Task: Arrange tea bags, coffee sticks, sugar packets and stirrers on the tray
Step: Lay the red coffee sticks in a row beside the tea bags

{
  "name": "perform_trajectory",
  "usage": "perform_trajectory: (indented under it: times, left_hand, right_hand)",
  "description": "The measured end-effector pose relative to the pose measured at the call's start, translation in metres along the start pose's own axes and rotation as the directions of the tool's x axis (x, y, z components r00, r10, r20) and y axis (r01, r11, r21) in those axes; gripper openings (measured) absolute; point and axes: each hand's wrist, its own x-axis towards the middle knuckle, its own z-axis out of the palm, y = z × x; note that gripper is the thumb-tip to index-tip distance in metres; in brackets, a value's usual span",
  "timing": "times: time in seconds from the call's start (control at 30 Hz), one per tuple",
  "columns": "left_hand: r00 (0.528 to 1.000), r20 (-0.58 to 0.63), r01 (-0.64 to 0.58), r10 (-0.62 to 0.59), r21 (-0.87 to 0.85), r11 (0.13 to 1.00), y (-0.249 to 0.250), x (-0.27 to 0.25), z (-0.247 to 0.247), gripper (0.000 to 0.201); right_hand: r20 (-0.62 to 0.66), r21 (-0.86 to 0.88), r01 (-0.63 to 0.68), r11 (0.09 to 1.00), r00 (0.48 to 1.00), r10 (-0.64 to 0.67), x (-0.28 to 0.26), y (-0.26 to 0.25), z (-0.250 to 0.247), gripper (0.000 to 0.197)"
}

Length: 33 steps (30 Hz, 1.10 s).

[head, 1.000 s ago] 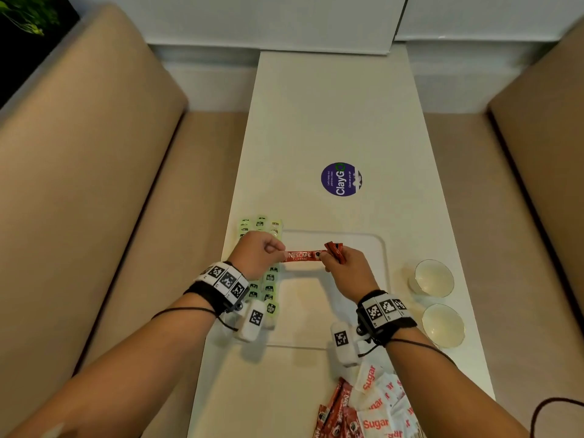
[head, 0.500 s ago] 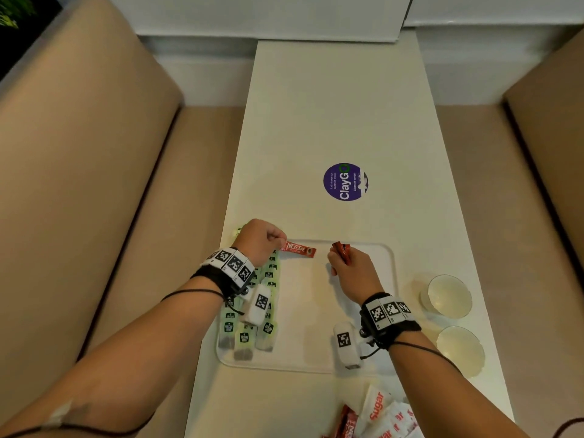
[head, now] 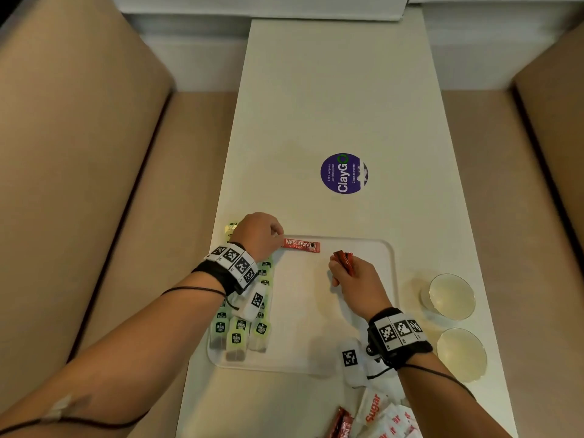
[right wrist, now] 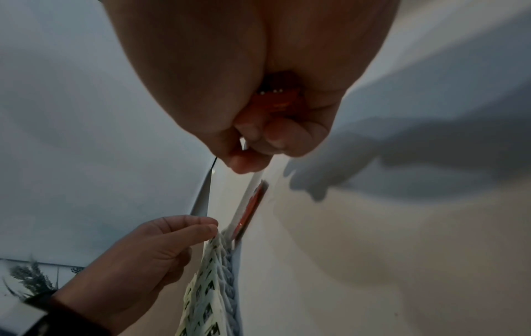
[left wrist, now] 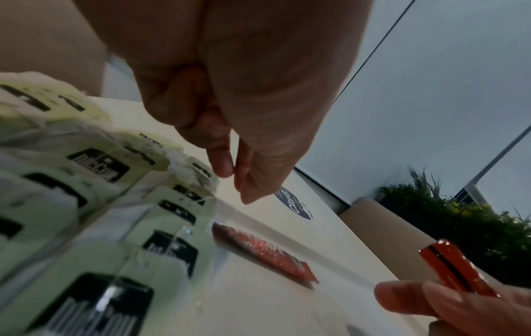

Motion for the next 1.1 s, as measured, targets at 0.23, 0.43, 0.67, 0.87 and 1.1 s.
perform_trajectory:
  times: [0.23, 0.43, 0.67, 0.87, 1.1]
  left_hand:
    - [0.979, 0.114, -0.189, 0.171, 0.167, 0.968, 0.005, 0.000, 0.006, 0.016]
    - [0.970, 0.137, -0.225, 0.202, 0.181, 0.957, 0.007, 0.001, 0.021, 0.022]
    - [0.979, 0.118, -0.186, 0.166, 0.177, 0.967, 0.005, 0.004, 0.019, 0.019]
    - [0.980, 0.111, -0.183, 0.165, 0.186, 0.965, 0.005, 0.004, 0.018, 0.018]
    - [0.981, 0.097, -0.182, 0.168, 0.165, 0.969, 0.005, 0.006, 0.019, 0.016]
  right_hand:
    - [0.013, 0.051, -0.025, 0.998, 1.000, 0.024, 0.001, 0.005, 0.001, 0.023]
    - [0.029, 0.036, -0.018, 0.999, 0.999, 0.017, 0.003, 0.011, 0.003, 0.021]
    - [0.059, 0.024, -0.022, 0.999, 0.998, 0.021, 0.007, 0.018, 0.002, 0.020]
    - [0.079, 0.053, -0.021, 0.998, 0.997, 0.017, 0.008, 0.020, 0.006, 0.017]
    - [0.162, 0.050, -0.012, 0.999, 0.987, 0.004, 0.004, 0.022, 0.007, 0.026]
